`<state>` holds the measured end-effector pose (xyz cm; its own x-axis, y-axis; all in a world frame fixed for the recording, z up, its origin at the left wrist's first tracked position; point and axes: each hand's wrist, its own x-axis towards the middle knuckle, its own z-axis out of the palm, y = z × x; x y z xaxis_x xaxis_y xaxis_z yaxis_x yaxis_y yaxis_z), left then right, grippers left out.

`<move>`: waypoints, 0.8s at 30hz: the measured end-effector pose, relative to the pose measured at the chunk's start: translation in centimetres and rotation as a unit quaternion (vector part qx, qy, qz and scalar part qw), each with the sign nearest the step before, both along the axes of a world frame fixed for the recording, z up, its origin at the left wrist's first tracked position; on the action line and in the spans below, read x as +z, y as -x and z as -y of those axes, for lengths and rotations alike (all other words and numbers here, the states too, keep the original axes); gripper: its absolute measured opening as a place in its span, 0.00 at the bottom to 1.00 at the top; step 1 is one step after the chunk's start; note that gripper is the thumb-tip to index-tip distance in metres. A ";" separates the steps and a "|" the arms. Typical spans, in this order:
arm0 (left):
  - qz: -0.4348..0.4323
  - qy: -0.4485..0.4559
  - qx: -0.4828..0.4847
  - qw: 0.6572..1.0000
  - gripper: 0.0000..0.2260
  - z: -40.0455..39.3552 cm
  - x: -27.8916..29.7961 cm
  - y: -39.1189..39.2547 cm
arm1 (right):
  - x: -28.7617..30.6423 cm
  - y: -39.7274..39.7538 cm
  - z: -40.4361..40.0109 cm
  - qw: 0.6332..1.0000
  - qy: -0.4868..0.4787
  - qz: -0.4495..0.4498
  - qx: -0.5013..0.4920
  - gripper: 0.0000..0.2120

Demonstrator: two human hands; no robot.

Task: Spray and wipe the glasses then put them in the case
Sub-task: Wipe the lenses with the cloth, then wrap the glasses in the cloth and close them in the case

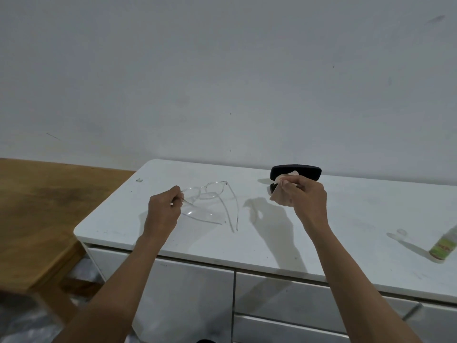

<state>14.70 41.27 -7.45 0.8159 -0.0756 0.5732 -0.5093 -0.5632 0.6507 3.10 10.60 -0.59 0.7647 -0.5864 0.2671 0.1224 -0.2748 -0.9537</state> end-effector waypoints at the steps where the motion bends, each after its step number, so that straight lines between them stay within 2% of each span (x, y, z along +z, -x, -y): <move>1: -0.007 -0.007 -0.002 1.000 0.11 -0.2 -0.3 -0.1 | -0.1 -0.1 0.1 1.000 0.000 -0.002 0.000 0.08; 9: -0.040 -0.043 -0.011 0.998 0.15 -0.8 -0.8 -0.3 | -0.5 -0.5 0.2 1.000 -0.008 -0.011 0.006 0.08; 15: -0.028 -0.067 -0.012 0.997 0.10 -0.7 -0.5 0.2 | -0.8 -0.7 0.0 1.000 -0.002 -0.016 0.016 0.09; 19: -0.028 -0.056 -0.012 0.998 0.14 -0.6 -0.3 0.5 | -0.7 -0.4 0.3 0.999 0.022 -0.034 0.036 0.08; 21: -0.015 -0.046 -0.014 0.999 0.17 -0.5 0.2 1.1 | -0.3 -0.1 0.5 0.997 0.036 -0.045 0.052 0.10; 24: 0.050 -0.031 0.009 0.998 0.19 -0.1 1.1 2.1 | 0.9 0.3 0.8 0.995 0.050 -0.053 0.072 0.13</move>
<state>12.62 41.33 -6.35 0.7562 -0.0996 0.6467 -0.5595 -0.6109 0.5601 2.82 9.81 0.30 0.8661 -0.4426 0.2325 0.0685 -0.3556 -0.9321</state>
